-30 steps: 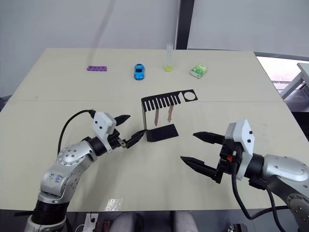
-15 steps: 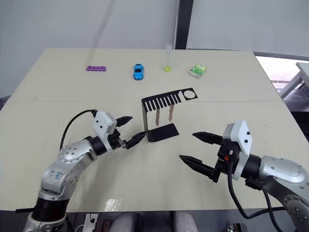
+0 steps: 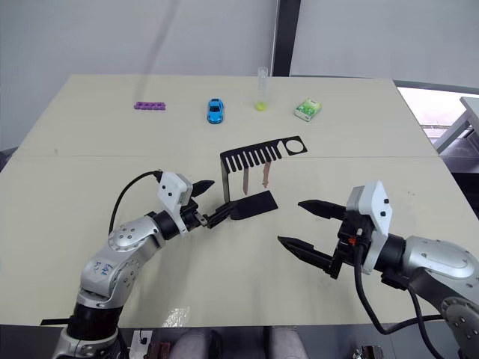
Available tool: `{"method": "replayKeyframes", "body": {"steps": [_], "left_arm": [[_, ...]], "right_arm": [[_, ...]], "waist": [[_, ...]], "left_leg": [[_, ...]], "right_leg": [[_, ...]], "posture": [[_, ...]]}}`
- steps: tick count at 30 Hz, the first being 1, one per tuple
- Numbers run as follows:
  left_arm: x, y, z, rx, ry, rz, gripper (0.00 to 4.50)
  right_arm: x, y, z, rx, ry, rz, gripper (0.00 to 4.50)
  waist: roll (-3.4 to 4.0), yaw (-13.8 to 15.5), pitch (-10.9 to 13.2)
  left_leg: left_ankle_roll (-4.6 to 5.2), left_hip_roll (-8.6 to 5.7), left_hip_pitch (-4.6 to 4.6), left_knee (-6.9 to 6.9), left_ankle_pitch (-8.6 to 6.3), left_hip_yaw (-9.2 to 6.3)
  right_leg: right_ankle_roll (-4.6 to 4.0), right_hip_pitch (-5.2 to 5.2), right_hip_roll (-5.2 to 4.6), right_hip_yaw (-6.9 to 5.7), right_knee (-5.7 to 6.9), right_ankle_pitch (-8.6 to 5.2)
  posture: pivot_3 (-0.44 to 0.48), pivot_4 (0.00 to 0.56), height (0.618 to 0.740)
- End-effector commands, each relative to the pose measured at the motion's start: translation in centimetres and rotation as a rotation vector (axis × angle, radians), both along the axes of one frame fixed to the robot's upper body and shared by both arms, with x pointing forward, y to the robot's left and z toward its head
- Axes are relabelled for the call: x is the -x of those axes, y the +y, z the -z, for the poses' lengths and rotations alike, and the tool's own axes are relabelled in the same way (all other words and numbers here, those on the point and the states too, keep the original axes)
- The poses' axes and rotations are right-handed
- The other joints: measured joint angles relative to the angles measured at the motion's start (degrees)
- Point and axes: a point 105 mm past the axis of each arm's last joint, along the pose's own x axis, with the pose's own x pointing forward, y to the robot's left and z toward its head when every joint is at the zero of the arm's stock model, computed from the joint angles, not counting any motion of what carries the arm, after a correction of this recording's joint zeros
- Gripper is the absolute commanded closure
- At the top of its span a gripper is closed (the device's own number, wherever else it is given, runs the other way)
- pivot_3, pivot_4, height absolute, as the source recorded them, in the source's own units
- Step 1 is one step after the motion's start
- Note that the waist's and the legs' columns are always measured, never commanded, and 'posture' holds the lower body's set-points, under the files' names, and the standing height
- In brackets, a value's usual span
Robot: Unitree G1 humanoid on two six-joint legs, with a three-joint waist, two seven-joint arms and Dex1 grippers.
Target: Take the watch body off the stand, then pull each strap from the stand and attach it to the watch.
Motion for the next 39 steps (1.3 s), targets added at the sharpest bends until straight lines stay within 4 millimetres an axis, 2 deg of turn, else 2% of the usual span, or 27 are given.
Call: {"method": "replayKeyframes", "body": {"steps": [1,10,12,21,24,27,39], "left_arm": [[-0.5,0.0,-1.1,-0.01,-0.065,-0.038,0.0],[-1.8,0.3,-1.4,-0.033,-0.109,-0.104,0.0],[-1.9,-0.5,-1.5,-0.022,-0.107,-0.078,0.53],[-2.8,-1.2,-2.0,-0.01,-0.116,-0.065,0.53],[-2.9,-1.3,-2.1,-0.004,-0.121,-0.068,1.4],[-2.9,-1.4,-2.1,0.003,-0.121,-0.07,2.82],[-3.3,-1.8,-2.6,0.008,-0.134,-0.059,2.82]], "right_arm": [[0.0,-0.1,-1.0,-0.001,-0.038,0.007,0.03],[-0.3,0.2,-1.1,-0.014,-0.045,0.01,0.03],[-0.4,0.2,-1.1,-0.016,-0.045,0.013,0.0],[-0.6,0.2,-1.1,-0.016,-0.053,0.029,0.0],[-0.7,0.2,-1.1,-0.017,-0.057,0.037,0.0],[-0.7,0.1,-1.1,-0.014,-0.062,0.044,0.0],[-0.7,0.1,-1.1,-0.014,-0.072,0.055,0.0]], "waist": [[0.0,0.1,0.0],[0.0,0.2,0.0],[0.0,0.2,0.0],[-0.01,0.1,0.0],[-0.01,0.2,0.0],[-0.01,0.2,0.0],[-0.01,0.2,0.0]], "left_leg": [[0.0,0.0,0.0,0.0,0.0,0.0],[0.0,-0.01,0.0,0.0,0.0,0.0],[0.0,-0.01,-0.01,0.0,0.0,0.0],[0.0,0.0,-0.01,0.0,0.0,0.0],[-0.01,0.0,-0.01,0.01,0.01,0.0],[-0.01,-0.01,-0.02,0.01,0.01,0.0],[-0.01,-0.01,-0.02,0.01,0.01,0.0]], "right_leg": [[0.0,0.0,0.0,0.0,0.0,0.0],[0.0,0.0,-0.02,-0.01,-0.01,0.0],[0.0,0.0,-0.02,-0.02,-0.01,0.0],[0.0,-0.01,-0.02,-0.02,-0.01,0.0],[0.0,-0.02,-0.02,-0.02,0.0,0.0],[0.0,-0.01,-0.03,-0.02,-0.01,0.0],[0.0,-0.02,-0.03,-0.02,-0.01,0.0]], "posture": [[0.0,0.15,0.74],[0.0,0.15,0.74],[0.0,0.15,0.74],[0.0,0.15,0.74],[0.0,0.15,0.74],[0.0,0.15,0.74],[0.0,0.15,0.74]]}}
